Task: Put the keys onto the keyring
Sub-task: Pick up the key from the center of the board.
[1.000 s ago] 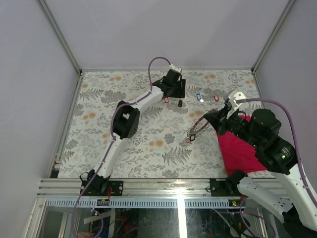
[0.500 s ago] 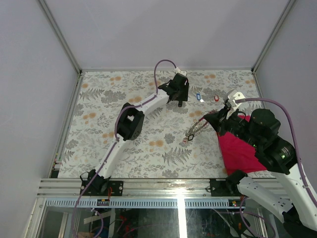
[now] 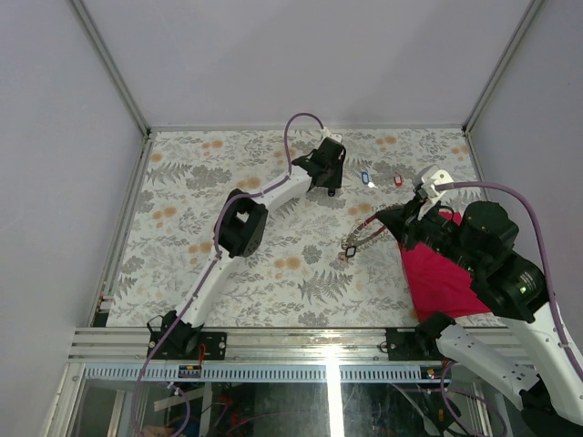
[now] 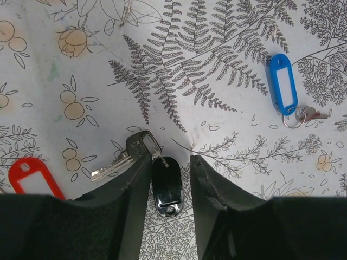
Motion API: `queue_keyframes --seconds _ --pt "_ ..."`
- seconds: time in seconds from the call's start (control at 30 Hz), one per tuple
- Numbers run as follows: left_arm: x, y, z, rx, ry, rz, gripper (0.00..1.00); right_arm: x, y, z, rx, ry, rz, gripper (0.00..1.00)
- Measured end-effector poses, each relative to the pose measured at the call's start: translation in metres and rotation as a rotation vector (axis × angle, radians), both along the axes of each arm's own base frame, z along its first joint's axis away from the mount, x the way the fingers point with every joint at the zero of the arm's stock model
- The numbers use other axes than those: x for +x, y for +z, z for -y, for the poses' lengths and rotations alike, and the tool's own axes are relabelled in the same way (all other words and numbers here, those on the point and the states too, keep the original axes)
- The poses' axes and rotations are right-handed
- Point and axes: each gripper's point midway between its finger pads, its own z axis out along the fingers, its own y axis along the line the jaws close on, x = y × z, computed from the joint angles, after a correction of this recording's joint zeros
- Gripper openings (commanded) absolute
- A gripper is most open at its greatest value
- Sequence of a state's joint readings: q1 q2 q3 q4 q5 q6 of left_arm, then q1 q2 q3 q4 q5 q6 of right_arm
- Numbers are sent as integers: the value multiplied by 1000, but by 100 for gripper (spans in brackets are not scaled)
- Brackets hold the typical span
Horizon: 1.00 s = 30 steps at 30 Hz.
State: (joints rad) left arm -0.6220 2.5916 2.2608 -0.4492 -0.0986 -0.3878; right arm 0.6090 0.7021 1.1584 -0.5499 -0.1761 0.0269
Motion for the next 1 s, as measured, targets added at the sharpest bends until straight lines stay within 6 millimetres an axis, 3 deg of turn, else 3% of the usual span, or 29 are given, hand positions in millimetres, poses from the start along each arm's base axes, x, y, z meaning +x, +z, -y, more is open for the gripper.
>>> queue_keyframes --seconds 0.17,0.37,0.53,0.73,0.87,1.0 --pt "0 -2 0 1 0 -1 25 0 0 0 0 1 0 0" --pt "2 -4 -1 23 3 12 0 0 0 0 0 1 0 0" --pt "3 -2 2 86 -30 76 0 -1 -1 0 -2 5 -4 0" --pt "-25 4 1 133 -138 115 0 -4 -9 2 -31 11 -20 0" --pt "-45 39 2 95 -244 165 0 -6 -10 6 -47 7 -12 0" --pt "-56 102 9 -23 -343 271 0 -9 -7 9 -57 10 16 0"
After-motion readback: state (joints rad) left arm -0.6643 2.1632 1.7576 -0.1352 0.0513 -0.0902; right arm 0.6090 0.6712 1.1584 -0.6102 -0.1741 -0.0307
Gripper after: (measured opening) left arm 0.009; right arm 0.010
